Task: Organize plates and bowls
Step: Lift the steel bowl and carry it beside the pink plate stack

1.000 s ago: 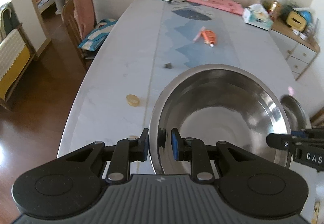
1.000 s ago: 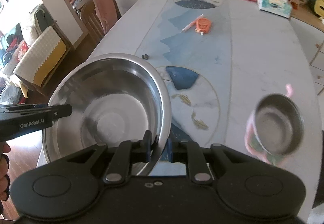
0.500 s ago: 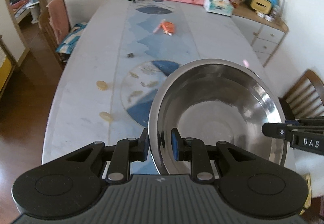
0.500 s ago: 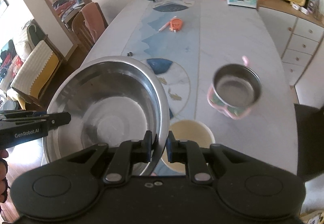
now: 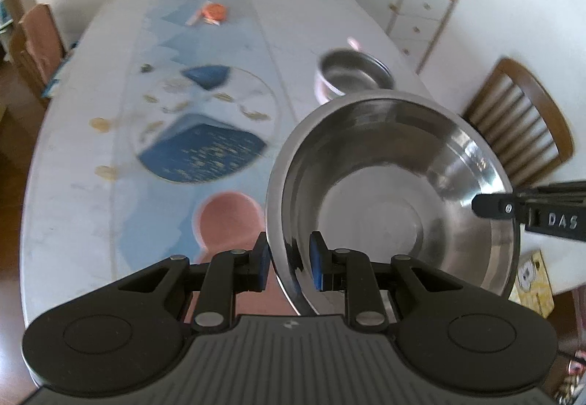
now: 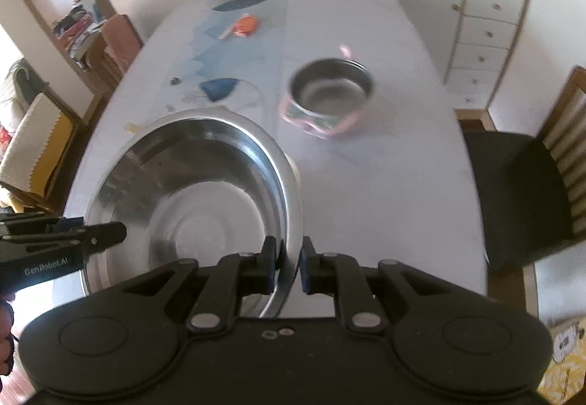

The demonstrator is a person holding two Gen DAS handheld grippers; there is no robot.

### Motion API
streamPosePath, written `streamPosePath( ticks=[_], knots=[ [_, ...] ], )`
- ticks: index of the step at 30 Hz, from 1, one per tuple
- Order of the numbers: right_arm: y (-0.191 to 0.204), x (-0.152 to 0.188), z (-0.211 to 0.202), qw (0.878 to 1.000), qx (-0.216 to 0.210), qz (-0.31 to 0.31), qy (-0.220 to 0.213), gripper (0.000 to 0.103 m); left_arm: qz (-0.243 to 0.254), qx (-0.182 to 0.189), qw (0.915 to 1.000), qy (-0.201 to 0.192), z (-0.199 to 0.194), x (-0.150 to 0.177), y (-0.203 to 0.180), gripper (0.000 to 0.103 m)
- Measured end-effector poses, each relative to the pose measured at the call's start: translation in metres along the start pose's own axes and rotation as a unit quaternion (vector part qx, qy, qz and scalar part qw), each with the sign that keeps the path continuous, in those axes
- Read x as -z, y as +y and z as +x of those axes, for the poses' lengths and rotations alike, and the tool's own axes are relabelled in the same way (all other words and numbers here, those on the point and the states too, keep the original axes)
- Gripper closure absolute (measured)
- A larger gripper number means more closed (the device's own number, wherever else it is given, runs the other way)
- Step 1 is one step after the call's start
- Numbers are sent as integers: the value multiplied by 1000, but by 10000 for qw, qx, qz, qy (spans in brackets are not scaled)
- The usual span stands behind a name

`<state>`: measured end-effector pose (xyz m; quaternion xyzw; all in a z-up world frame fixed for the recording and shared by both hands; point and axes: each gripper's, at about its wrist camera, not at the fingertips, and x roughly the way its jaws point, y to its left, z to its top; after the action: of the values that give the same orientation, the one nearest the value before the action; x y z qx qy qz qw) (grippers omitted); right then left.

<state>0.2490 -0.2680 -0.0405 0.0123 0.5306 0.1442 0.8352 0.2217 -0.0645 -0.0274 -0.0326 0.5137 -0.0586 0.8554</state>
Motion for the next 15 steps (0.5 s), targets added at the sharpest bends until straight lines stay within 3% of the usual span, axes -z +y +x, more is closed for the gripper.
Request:
streamPosePath(
  ticks=[15],
  knots=[
    [-100, 54, 34, 9972, 208, 441, 575, 90, 634, 55, 9968, 491, 70, 44, -97, 82]
  ],
)
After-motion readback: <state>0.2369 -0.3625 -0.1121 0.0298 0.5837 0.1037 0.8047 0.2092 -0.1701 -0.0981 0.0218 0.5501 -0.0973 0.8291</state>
